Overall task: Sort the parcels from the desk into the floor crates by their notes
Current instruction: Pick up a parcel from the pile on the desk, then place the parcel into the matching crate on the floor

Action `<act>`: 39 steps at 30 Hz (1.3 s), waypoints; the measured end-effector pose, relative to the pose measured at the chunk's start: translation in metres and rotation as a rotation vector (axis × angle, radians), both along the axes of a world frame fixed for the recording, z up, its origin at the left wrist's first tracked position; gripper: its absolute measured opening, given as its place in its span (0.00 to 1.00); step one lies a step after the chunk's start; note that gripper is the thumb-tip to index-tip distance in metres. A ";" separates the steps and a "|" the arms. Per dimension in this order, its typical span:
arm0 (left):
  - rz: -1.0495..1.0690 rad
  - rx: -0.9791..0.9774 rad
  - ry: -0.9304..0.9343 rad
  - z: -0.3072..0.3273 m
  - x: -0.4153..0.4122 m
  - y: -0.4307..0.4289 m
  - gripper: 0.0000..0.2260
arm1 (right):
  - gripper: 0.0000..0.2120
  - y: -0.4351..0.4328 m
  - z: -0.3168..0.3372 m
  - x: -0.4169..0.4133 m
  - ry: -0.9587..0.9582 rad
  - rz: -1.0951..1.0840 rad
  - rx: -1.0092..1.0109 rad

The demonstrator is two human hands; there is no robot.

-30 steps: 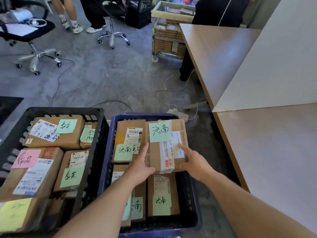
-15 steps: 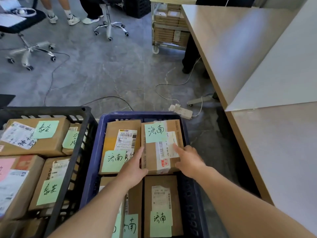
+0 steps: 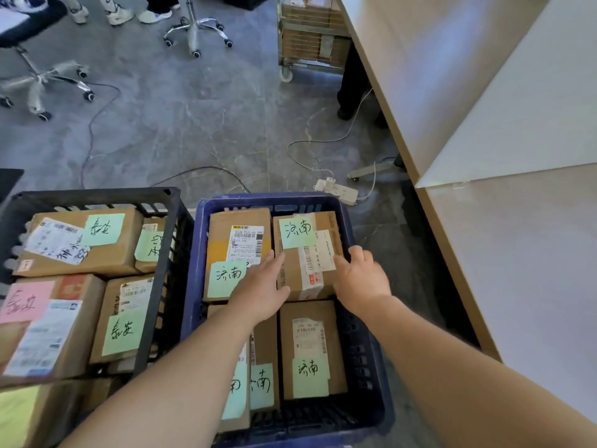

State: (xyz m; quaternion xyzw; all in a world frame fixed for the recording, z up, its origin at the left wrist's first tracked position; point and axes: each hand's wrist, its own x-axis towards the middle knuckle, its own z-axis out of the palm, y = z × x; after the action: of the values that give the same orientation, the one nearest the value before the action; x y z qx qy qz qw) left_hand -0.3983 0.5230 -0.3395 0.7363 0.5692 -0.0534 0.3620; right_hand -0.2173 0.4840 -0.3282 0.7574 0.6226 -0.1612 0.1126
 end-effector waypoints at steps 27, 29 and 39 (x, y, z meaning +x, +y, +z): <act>-0.792 0.598 0.065 0.240 0.100 -0.202 0.36 | 0.35 -0.306 0.259 0.026 -0.263 -0.441 0.230; -0.816 0.604 0.037 0.244 0.117 -0.225 0.36 | 0.34 -0.334 0.268 0.038 -0.278 -0.479 0.242; -0.983 0.681 0.056 0.251 0.201 -0.390 0.35 | 0.32 -0.505 0.280 0.096 -0.303 -0.666 0.277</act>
State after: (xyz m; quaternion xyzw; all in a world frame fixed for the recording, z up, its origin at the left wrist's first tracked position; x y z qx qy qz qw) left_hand -0.1975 0.1334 -0.0886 0.9862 0.1564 -0.0487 0.0235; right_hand -0.1217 -0.0206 -0.0477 0.9413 0.3349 0.0103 0.0415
